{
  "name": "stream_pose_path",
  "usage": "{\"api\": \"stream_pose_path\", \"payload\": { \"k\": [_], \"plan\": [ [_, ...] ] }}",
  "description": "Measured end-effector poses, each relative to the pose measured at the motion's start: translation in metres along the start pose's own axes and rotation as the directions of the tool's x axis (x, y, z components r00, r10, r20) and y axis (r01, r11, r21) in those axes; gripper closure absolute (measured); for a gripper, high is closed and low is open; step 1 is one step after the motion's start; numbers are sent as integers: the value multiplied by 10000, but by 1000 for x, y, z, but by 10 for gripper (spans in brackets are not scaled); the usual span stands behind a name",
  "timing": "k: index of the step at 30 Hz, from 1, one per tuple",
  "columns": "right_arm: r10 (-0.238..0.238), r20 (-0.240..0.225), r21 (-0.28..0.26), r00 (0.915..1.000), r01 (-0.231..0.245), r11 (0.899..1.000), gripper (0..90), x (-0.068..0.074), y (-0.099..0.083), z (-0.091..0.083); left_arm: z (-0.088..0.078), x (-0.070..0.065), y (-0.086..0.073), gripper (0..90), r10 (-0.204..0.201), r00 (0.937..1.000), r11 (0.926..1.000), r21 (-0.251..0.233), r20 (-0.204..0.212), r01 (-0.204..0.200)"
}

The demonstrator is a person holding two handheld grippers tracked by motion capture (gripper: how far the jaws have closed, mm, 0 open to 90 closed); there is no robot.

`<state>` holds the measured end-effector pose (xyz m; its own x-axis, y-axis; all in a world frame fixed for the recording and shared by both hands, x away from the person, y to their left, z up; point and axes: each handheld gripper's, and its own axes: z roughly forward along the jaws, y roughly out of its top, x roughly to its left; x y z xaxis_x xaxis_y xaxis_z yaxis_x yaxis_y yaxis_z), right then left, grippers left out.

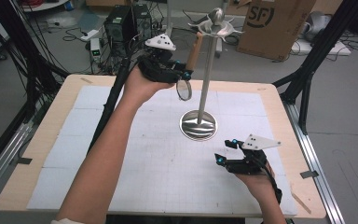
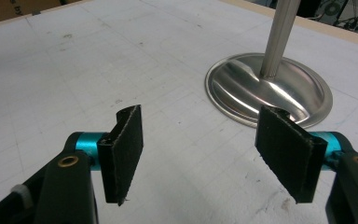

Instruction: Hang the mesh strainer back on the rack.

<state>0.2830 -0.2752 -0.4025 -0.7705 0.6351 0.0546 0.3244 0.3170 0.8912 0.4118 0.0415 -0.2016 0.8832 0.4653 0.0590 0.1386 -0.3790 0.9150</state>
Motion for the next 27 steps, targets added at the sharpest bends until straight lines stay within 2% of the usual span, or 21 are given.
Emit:
{"api": "stream_pose_path", "payload": {
  "k": [2,4,10,15,20,27],
  "plan": [
    [-11,5,4,10000,11,10000,318,0,0,0,0,-2,0,669,56,10000,9999,-99,-28,-56],
    [9,-4,19,10000,-9,10000,318,0,-1,0,-1,-3,-1,617,-28,9999,9998,-180,-145,25],
    [-34,10,8,10000,34,10000,318,0,0,0,-3,-3,-6,551,-148,9997,9999,-55,-189,147],
    [23,42,9,10000,-23,10000,318,-1,0,-1,-4,0,-19,542,-218,9997,9996,168,69,216],
    [41,93,-32,9999,-40,10000,318,-1,0,-3,-7,3,-31,516,-516,9985,9986,95,195,514],
    [19,83,34,10000,-19,10000,318,-1,-1,-1,-13,2,-46,478,-619,9969,9981,28,483,619]
  ]
}}
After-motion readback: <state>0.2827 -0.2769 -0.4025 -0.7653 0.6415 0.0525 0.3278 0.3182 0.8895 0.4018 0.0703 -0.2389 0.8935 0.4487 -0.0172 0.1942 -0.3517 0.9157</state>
